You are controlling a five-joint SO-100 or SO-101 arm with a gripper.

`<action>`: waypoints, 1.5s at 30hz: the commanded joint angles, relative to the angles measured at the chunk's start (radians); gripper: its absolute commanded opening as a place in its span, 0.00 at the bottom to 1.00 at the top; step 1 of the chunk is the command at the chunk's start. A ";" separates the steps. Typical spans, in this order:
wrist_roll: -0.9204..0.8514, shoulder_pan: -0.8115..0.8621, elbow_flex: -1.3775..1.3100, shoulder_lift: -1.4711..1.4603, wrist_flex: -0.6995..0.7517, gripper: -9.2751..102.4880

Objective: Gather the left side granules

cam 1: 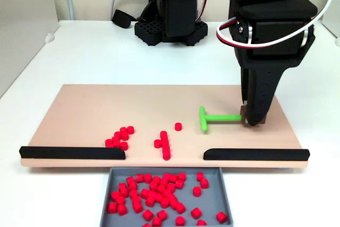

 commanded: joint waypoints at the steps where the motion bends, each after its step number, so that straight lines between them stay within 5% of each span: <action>1: -0.020 0.015 -0.034 0.002 -0.005 0.08; 45: -0.195 0.121 -0.034 -0.028 -0.005 0.08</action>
